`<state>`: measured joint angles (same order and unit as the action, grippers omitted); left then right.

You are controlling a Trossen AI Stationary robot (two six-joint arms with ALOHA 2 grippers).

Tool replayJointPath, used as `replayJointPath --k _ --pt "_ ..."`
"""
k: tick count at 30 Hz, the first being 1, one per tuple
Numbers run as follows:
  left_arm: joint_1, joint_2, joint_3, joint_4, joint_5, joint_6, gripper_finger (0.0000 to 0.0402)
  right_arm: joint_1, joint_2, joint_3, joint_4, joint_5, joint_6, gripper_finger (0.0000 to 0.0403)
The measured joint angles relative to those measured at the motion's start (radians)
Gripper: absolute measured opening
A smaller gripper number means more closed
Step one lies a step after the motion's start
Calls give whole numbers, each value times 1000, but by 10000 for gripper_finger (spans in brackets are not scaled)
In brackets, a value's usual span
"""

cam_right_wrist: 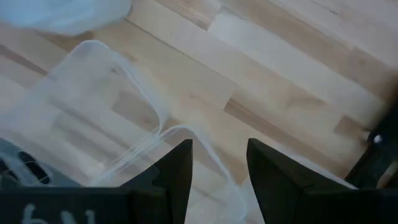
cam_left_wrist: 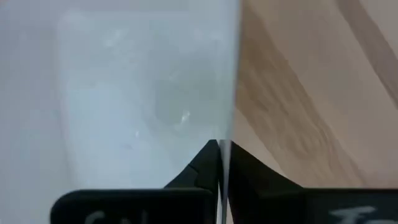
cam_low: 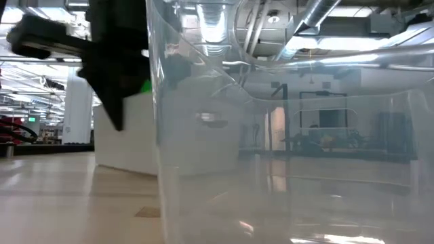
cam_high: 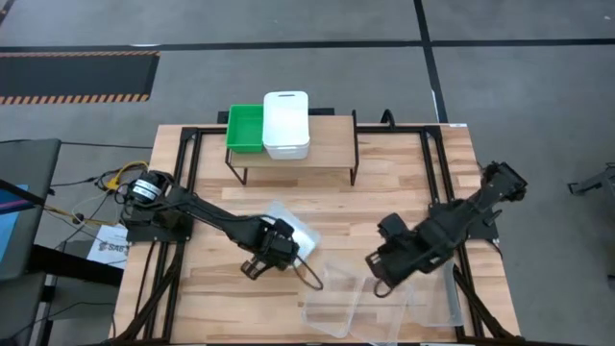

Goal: Stack baskets on shelf by color
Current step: Stack the white bin on top of the white bin on the shelf

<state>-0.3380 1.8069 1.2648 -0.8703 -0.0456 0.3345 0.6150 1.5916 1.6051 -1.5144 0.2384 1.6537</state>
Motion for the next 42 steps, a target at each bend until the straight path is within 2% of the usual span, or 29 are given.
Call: replayJointPath --k 5,8,10,17,22,26,30,35,38,42 --pt "-33 -38 0 -127 -76 180 1 76 -20 0 2 72 121 175" --pt "-46 -73 0 -199 -153 251 0 108 -21 0 5 99 165 175" --pt "-57 -97 0 -247 -166 288 0 122 -16 0 7 105 182 175" --pt "-133 -135 0 -332 -159 427 0 152 -13 -7 41 105 205 175" --pt "-213 -135 0 -387 -44 500 15 157 -13 -7 77 106 156 175" --pt "-272 -135 0 -386 1 503 44 155 -13 -7 112 104 71 175" --pt "-298 -135 1 -346 13 401 81 155 -13 -7 114 101 16 175" --pt "-305 -135 52 -344 6 158 138 157 -14 -7 115 74 -25 175" --pt "-305 -136 108 -341 6 -74 166 162 -14 -7 116 63 -69 175" --pt "-300 -137 168 -282 5 -504 184 163 -14 -7 117 55 -116 175"
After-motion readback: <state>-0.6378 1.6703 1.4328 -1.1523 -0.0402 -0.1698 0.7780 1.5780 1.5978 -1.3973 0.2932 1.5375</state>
